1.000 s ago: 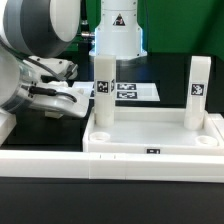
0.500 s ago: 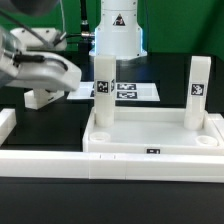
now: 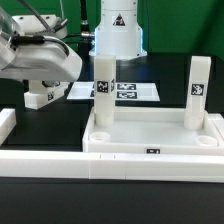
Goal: Assemble desk
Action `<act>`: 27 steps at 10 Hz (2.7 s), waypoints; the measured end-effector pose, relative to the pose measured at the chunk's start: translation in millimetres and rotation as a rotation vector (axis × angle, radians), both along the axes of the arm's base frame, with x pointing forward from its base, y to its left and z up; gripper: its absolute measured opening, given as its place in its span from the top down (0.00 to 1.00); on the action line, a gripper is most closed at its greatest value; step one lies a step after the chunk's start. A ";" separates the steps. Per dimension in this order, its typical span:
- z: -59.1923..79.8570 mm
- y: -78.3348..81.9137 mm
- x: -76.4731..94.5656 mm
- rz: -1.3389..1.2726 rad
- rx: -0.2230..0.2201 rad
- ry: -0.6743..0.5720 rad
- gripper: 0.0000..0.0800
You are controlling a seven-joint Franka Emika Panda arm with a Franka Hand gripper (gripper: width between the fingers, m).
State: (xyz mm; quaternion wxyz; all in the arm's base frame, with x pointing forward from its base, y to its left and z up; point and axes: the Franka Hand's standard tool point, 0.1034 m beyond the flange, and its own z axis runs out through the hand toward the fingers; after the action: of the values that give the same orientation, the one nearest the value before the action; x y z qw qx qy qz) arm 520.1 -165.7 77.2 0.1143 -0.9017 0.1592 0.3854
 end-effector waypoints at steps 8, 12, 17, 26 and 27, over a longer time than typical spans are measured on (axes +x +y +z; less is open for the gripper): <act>34.2 -1.7 63.2 0.011 -0.210 -0.510 0.63; 52.0 19.9 92.3 0.029 -0.306 -0.759 0.63; 59.2 37.1 99.1 0.032 -0.327 -0.819 0.63; 93.6 94.6 131.9 -0.049 -0.328 -0.825 0.63; 95.3 95.0 140.8 -0.053 -0.356 -0.907 0.63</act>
Offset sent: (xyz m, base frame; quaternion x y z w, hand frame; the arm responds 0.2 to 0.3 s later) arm 0.0193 0.0085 0.0322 0.0011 0.0936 0.0348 0.9950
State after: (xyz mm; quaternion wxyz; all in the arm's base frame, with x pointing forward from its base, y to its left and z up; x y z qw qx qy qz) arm 660.9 -70.7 172.5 0.0260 -0.9799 0.1795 -0.0826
